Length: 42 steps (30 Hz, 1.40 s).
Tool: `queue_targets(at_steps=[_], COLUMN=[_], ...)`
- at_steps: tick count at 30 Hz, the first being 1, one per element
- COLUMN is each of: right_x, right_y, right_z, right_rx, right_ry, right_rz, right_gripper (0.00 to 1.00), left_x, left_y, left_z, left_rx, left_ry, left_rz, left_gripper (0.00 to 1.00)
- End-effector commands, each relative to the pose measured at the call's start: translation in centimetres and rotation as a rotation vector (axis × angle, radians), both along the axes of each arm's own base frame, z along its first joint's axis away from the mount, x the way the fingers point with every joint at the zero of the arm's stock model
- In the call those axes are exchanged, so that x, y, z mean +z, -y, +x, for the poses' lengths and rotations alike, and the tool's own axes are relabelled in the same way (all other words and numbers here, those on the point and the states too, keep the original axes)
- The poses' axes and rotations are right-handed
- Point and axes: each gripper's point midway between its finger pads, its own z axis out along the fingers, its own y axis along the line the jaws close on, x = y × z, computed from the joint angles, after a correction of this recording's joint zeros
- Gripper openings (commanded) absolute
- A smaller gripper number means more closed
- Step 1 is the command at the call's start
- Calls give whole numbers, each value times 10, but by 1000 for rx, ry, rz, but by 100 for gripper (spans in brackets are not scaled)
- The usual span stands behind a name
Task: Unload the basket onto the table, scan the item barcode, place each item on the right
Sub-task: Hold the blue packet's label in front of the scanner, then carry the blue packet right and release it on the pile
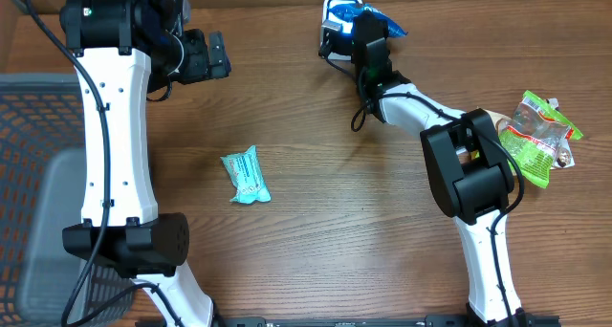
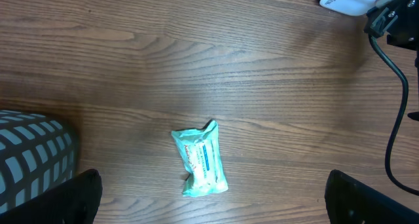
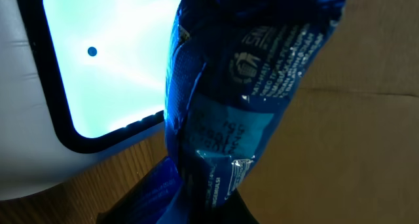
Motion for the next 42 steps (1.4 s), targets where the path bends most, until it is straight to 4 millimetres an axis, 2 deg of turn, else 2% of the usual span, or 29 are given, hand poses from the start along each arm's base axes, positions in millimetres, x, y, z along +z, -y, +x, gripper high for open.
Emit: queue_targets(at_steps=[1,9,13,17,20,24,27,28,30,32,33,35,37,40,42], right_x=[14,21,41,67,80,80,78,80,87,100,106,114,115,112,103], right_y=[-7,-12,-12,-11,-14,-39,-66,-81,-100,-110,-111,-105,-90,-61,-30], right_z=[-1,-8,-20,-41,-68,-128,-188,-218,-261,-293,-301,-308,-305,-294,-278], right_rx=[-8,-14,-22,-34,-27,68,171,239,360,431,424,309,151,-15,-183], right_ry=[34,7,-38,-102,-190,-411,-661,-793,-983,-1130,-1180,-1266,-1299,-1306,-1270], right_rz=[8,-4,29,72,80,173,373,472,600,726,784,922,1023,1107,1166], right_gripper=[4,4,4,4,4,4,4,4,4,4,4,4,4,4,4], left_x=[4,4,4,4,4,4,4,4,4,4,4,4,4,4,4], left_y=[1,1,1,1,1,1,1,1,1,1,1,1,1,1,1], left_z=[1,1,1,1,1,1,1,1,1,1,1,1,1,1,1], left_rx=[10,10,10,10,10,10,10,10,10,10,10,10,10,10,10], left_ry=[12,12,12,12,12,12,12,12,12,12,12,12,12,12,12], left_rz=[-2,-2,-2,-2,-2,-2,-2,-2,-2,-2,-2,-2,-2,-2,-2], left_gripper=[100,99,100,100,100,100,100,100,100,100,100,100,100,100,100])
